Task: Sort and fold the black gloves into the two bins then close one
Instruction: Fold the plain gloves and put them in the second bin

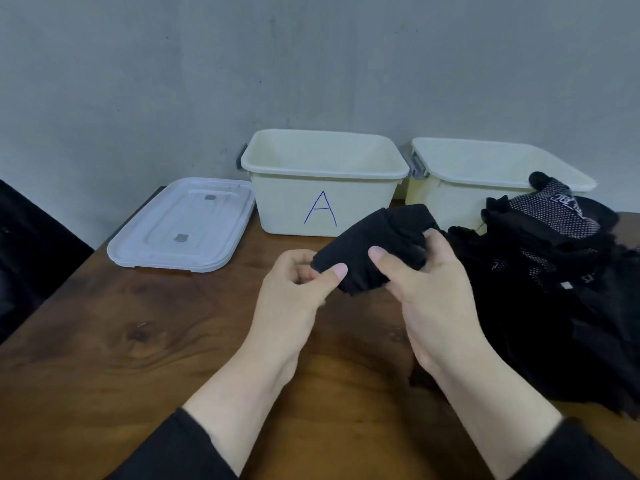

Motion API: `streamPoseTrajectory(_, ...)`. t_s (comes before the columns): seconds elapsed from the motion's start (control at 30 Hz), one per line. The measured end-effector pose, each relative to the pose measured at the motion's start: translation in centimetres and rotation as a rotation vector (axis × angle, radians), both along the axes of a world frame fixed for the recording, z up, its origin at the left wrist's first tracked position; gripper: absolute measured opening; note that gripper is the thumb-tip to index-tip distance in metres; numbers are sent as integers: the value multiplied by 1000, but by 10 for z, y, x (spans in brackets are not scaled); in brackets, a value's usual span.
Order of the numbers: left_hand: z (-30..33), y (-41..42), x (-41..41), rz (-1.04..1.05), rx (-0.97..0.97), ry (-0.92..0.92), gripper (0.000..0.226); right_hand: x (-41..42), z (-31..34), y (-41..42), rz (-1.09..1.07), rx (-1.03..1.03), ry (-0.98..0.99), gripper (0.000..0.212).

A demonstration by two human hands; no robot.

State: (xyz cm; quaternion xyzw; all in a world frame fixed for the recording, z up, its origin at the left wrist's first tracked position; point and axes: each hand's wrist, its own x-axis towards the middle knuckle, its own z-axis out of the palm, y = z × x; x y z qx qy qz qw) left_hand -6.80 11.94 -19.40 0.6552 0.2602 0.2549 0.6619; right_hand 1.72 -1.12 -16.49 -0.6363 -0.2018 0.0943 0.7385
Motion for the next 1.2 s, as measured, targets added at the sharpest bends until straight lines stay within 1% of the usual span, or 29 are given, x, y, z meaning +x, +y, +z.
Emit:
streamPoseTrajectory(0.03, 2, -1, 0, 19, -95, 16, 24, 3, 2, -4, -79, -62, -150, 28)
streamPoseTrajectory(0.07, 6, -2, 0, -7, -260, 9, 26, 7, 3, -8, -124, -122, -299, 35)
streamPoseTrajectory(0.1, 11, -4, 0, -77, -453, -14, 35, 11, 5, -13, -130, -199, -458, 44)
streamPoseTrajectory(0.13, 18, -4, 0, -169, -630, -50, 45, 16, 7, -16, -97, -274, -630, 48)
streamPoseTrajectory(0.17, 26, -3, 0, -268, -754, -90, 54, 21, 8, -20, -47, -344, -814, 45)
streamPoseTrajectory(0.2, 31, -2, 1, -350, -808, -124, 60, 28, 7, -22, 23, -406, -986, 41)
streamPoseTrajectory(0.23, 36, -1, 2, -399, -799, -144, 60, 33, 7, -24, 109, -472, -1113, 41)
streamPoseTrajectory(0.27, 39, 1, 6, -407, -750, -151, 53, 38, 8, -26, 200, -533, -1190, 44)
streamPoseTrajectory(0.33, 41, 4, 14, -343, -612, -150, 36, 46, 14, -33, 350, -598, -1229, 49)
streamPoseTrajectory(0.37, 41, 5, 17, -301, -562, -143, 31, 47, 19, -37, 395, -594, -1189, 47)
streamPoseTrajectory(0.4, 41, 6, 19, -275, -530, -143, 29, 46, 23, -40, 401, -561, -1101, 44)
streamPoseTrajectory(0.43, 42, 5, 22, -261, -504, -150, 27, 43, 26, -41, 354, -497, -959, 40)
streamPoseTrajectory(0.47, 43, 3, 24, -249, -477, -156, 26, 39, 28, -40, 249, -416, -774, 37)
streamPoseTrajectory(0.5, 46, 1, 26, -238, -445, -163, 25, 36, 31, -37, 149, -344, -549, 39)
streamPoseTrajectory(0.53, 49, -2, 28, -225, -407, -173, 24, 34, 35, -33, 134, -290, -292, 48)
streamPoseTrajectory(0.57, 51, -6, 31, -214, -367, -186, 23, 35, 39, -30, 211, -248, -30, 54)
streamPoseTrajectory(0.6, 54, -10, 33, -206, -325, -201, 23, 38, 42, -29, 326, -207, 169, 53)
streamPoseTrajectory(0.63, 56, -14, 35, -200, -284, -215, 23, 38, 48, -29, 410, -186, 291, 49)
streamPoseTrajectory(0.67, 57, -17, 38, -188, -235, -230, 23, 39, 52, -30, 460, -178, 340, 47)
streamPoseTrajectory(0.73, 60, -22, 44, -159, -107, -255, 27, 45, 59, -33, 482, -162, 313, 47)
streamPoseTrajectory(0.8, 63, -27, 51, -140, -17, -284, 29, 52, 63, -33, 421, -171, 255, 41)
streamPoseTrajectory(0.9, 68, -33, 66, -151, 46, -322, 29, 67, 67, -34, 327, -182, 248, 29)
streamPoseTrajectory(1.0, 69, -30, 82, -195, 75, -360, 25, 93, 84, -40, 303, -225, 202, 29)
streamPoseTrajectory(1.03, 67, -26, 87, -189, 111, -357, 24, 105, 93, -42, 288, -250, 175, 30)
streamPoseTrajectory(1.07, 61, -20, 94, -167, 193, -336, 23, 121, 103, -45, 267, -277, 137, 30)
streamPoseTrajectory(1.1, 54, -14, 101, -130, 319, -299, 23, 136, 115, -47, 242, -311, 95, 30)
streamPoseTrajectory(1.2, 28, 6, 126, 11, 752, -224, 27, 193, 145, -50, 124, -458, 8, 30)
